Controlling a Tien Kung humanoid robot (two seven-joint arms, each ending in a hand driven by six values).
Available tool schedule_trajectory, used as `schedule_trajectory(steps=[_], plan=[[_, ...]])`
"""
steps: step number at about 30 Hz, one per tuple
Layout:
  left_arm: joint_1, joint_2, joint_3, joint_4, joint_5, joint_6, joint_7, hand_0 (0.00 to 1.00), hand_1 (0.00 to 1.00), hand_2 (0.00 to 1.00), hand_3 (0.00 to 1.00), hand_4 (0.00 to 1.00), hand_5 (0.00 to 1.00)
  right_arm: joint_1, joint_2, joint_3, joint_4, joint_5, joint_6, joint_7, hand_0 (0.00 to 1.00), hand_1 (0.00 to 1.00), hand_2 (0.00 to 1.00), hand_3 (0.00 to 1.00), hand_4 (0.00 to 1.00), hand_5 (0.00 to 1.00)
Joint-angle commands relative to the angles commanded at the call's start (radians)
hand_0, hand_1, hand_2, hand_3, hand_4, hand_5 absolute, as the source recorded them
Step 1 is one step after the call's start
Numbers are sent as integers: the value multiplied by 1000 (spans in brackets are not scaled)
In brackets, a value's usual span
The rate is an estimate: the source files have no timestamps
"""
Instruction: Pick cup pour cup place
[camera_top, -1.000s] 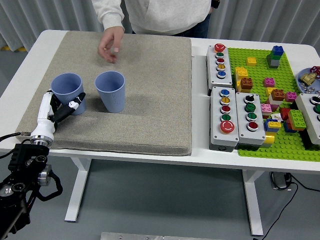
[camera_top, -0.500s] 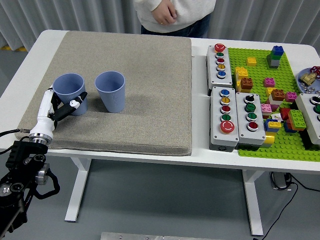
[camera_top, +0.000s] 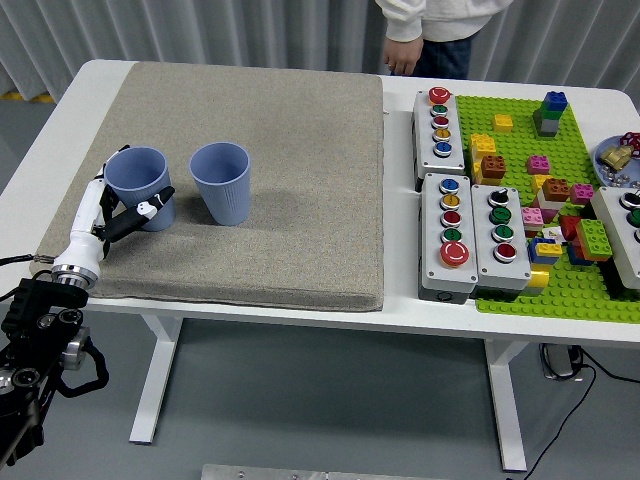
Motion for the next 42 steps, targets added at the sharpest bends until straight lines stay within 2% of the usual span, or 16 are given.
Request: schedule_trajectory(steps=[8,13,20,21,28,30,35,38,39,41,42], plan=[[34,26,-3,-28,1,-15,7,832,889,998,998,998,470,-5,1,2,0,-5,0,-1,747,699,750,606,119,269],[65,45,3,-71,6,-16,10,836,893,998,998,998,477,-4,2,3,0,-7,1,-2,746,698,750,606,118,269],[125,77,-12,-159,14,-14,14,839,891,998,998,998,475,-4,0,5,0,-6,0,-1,746,698,750,605,118,268],[136,81,-23,-179,14,-13,14,840,891,998,998,998,502,-5,0,5,0,-7,0,-1,747,698,750,605,118,267],[158,88,-63,-250,16,-7,17,840,892,998,998,998,522,-5,-1,8,0,-11,-1,-2,747,698,749,605,117,268],[159,87,-92,-291,23,-2,20,840,892,998,998,998,522,-6,-1,10,0,-11,-2,-2,747,698,749,605,117,268],[126,102,-148,-376,28,9,29,840,892,998,998,998,540,-6,-2,9,0,-8,-4,-1,747,698,750,604,116,268],[70,109,-179,-422,-2,13,50,840,892,998,998,998,540,-6,-4,9,0,-8,-6,0,747,698,750,604,116,268],[55,109,-184,-431,-8,12,55,837,879,998,998,998,750,-6,-4,9,0,-8,-6,0,747,697,748,603,116,267],[7,97,-204,-458,-24,14,67,837,879,998,998,998,750,-6,-5,8,0,-9,-7,1,747,697,748,603,116,267],[-35,87,-219,-473,-34,11,79,837,879,998,998,998,750,-5,-5,9,0,-12,-9,1,747,697,748,603,116,267]])
